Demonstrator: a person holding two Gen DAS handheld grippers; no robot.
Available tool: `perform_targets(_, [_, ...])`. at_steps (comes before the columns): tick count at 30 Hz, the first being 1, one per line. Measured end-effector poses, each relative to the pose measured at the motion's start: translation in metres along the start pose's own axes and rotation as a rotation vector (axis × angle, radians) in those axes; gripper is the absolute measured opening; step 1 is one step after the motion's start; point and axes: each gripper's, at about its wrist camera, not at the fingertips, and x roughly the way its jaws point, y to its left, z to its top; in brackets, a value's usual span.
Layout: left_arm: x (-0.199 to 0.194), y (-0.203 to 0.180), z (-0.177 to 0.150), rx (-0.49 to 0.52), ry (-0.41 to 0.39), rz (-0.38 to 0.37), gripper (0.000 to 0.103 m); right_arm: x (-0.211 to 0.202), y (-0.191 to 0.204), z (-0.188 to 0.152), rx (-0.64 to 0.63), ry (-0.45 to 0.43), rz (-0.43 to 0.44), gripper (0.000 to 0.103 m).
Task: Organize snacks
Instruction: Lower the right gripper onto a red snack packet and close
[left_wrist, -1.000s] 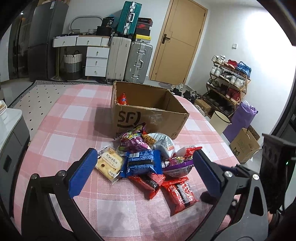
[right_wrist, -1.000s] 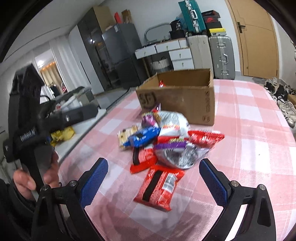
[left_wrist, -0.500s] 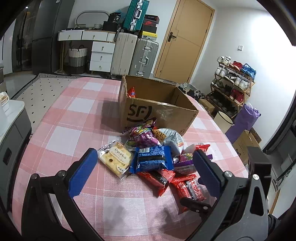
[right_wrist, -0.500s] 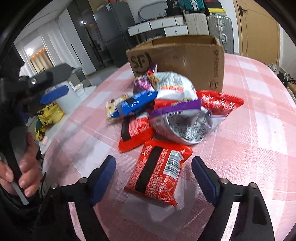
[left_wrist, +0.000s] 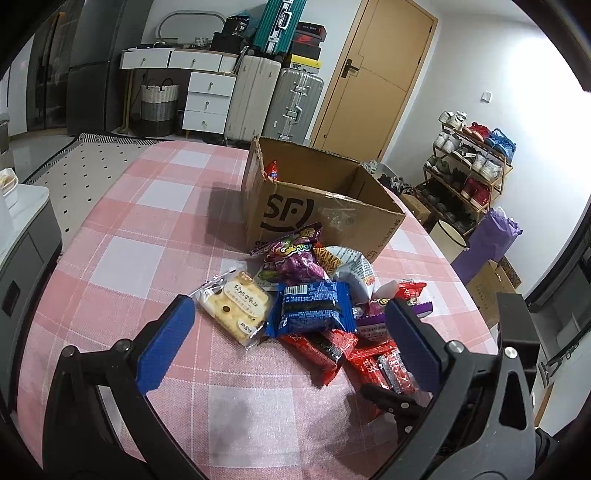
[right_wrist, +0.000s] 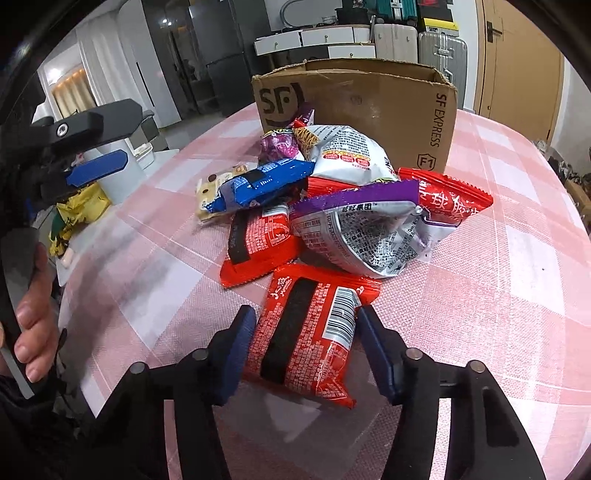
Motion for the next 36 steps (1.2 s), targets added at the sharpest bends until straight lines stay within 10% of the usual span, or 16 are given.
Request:
perform_targets(21, [0.005, 0.006, -0.004, -0.02, 0.048, 0.014, 0.102, -0.025, -0.024, -0.002, 0.081, -0.063, 0.071, 0.047])
perform_targets(36, [0.071, -0.006, -0.002, -0.046, 0.22, -0.011, 0.102, -0.038, -0.04, -0.019, 0.122, -0.103, 0.09, 0.047])
